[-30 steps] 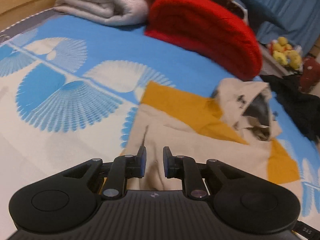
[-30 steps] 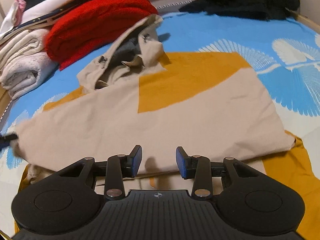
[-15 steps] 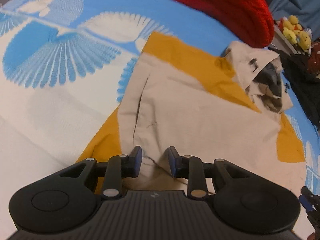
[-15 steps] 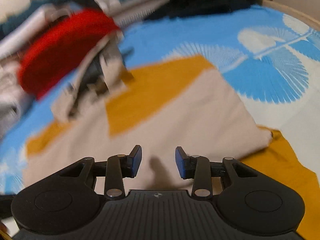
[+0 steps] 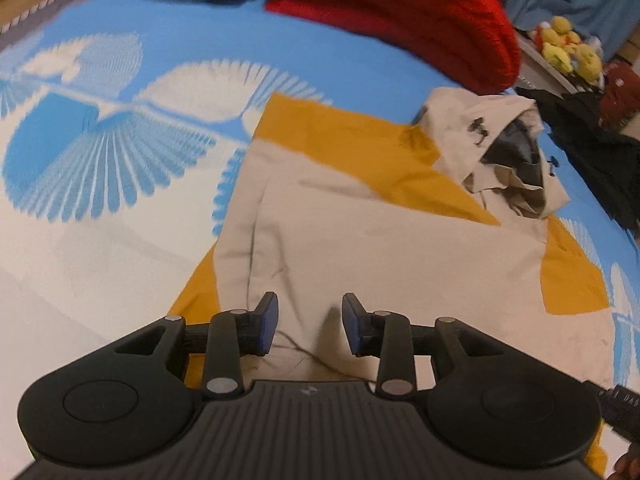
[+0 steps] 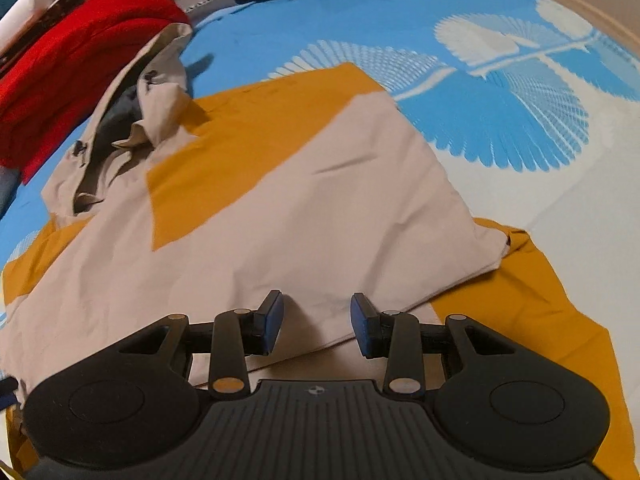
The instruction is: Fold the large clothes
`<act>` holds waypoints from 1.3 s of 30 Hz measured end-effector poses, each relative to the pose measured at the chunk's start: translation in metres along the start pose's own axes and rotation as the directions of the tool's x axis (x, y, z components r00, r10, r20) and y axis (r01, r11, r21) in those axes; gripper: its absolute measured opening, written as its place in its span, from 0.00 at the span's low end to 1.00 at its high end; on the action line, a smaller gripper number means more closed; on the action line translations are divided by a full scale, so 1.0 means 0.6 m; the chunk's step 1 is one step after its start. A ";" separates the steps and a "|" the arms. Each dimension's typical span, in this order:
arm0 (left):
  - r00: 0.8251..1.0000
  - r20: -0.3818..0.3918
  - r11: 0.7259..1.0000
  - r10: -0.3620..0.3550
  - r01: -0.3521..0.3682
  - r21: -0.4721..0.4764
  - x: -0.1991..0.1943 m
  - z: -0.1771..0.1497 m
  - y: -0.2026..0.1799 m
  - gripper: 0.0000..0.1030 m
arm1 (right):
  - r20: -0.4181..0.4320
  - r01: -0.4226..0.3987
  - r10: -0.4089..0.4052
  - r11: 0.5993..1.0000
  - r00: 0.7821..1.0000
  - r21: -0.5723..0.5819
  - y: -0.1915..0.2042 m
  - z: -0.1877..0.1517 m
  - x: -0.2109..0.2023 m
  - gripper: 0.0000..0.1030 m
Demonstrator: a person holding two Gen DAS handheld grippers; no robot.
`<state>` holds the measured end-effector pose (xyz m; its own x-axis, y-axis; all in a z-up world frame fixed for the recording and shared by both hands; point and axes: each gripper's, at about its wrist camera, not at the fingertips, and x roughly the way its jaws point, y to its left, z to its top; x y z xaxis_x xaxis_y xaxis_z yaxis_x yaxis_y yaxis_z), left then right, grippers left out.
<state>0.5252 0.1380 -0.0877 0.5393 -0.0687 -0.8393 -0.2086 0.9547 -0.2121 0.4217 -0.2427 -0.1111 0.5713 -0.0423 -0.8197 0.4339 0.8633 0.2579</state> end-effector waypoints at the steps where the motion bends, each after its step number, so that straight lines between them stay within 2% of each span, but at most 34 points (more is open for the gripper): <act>1: 1.000 0.008 1.000 0.002 -0.002 0.015 -0.004 -0.001 -0.005 0.39 | 0.003 -0.002 0.002 1.000 1.000 -0.009 0.000 -0.002 -0.006 0.38; 5: 0.999 0.033 0.998 0.009 -0.011 0.069 -0.020 -0.007 -0.025 0.40 | 0.021 -0.015 0.016 0.999 1.000 -0.051 0.017 -0.003 -0.029 0.38; 11: 0.993 0.114 0.990 -0.005 -0.011 0.142 -0.065 -0.018 -0.055 0.44 | 0.048 -0.028 0.032 0.997 0.998 -0.077 0.029 -0.004 -0.061 0.38; 26: 0.961 0.267 0.949 -0.075 -0.013 0.316 -0.141 -0.056 -0.146 0.44 | 0.084 -0.038 0.050 0.991 0.995 -0.131 0.018 -0.027 -0.128 0.38; 31: 0.943 0.322 0.934 -0.081 -0.041 0.355 -0.145 -0.071 -0.166 0.44 | 0.082 -0.043 0.055 0.990 0.995 -0.136 0.006 -0.024 -0.135 0.38; 34: 0.932 0.349 0.934 -0.094 -0.039 0.355 -0.146 -0.073 -0.179 0.44 | 0.074 -0.049 0.059 0.991 0.996 -0.126 -0.003 -0.020 -0.135 0.38; 39: 0.906 0.410 0.931 -0.105 -0.055 0.360 -0.162 -0.069 -0.197 0.44 | 0.067 -0.065 0.072 0.992 0.995 -0.107 -0.013 -0.010 -0.140 0.38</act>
<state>0.4635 0.0200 -0.0019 0.8449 -0.0441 -0.5331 0.0703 0.9971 0.0290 0.3659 -0.2430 -0.0472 0.6464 -0.0135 -0.7629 0.3191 0.9130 0.2541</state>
